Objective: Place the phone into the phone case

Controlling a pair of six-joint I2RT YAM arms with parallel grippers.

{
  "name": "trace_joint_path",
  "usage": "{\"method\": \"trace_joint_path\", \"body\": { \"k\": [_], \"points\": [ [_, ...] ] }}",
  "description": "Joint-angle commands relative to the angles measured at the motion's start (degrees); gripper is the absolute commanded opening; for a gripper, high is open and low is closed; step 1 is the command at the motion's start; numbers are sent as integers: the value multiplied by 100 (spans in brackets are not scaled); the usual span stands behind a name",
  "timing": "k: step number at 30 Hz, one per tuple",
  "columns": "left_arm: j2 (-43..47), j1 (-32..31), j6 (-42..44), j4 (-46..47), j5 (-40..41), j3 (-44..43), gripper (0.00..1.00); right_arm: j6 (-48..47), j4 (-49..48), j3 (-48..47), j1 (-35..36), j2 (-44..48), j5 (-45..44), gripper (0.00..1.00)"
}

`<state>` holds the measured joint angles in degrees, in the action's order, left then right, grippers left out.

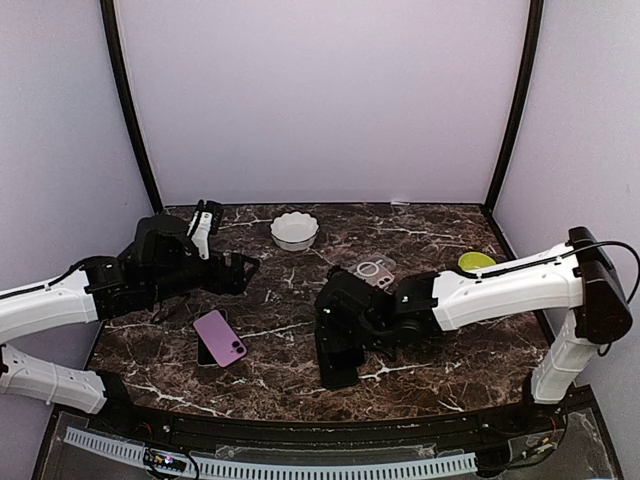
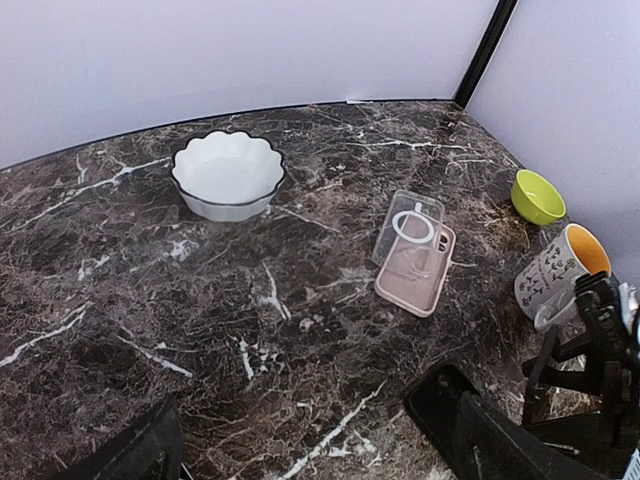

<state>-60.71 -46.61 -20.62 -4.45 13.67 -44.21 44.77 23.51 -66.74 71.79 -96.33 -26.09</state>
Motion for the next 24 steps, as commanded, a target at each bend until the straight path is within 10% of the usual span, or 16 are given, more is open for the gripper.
{"method": "trace_joint_path", "body": {
  "k": [1,24],
  "points": [
    [421,27,-106,-400,-247,5,97,547,252,-343,191,-401,-156,0],
    [652,29,-316,-95,-148,674,97,1265,1254,-1118,-123,-1429,457,0]
  ]
}}
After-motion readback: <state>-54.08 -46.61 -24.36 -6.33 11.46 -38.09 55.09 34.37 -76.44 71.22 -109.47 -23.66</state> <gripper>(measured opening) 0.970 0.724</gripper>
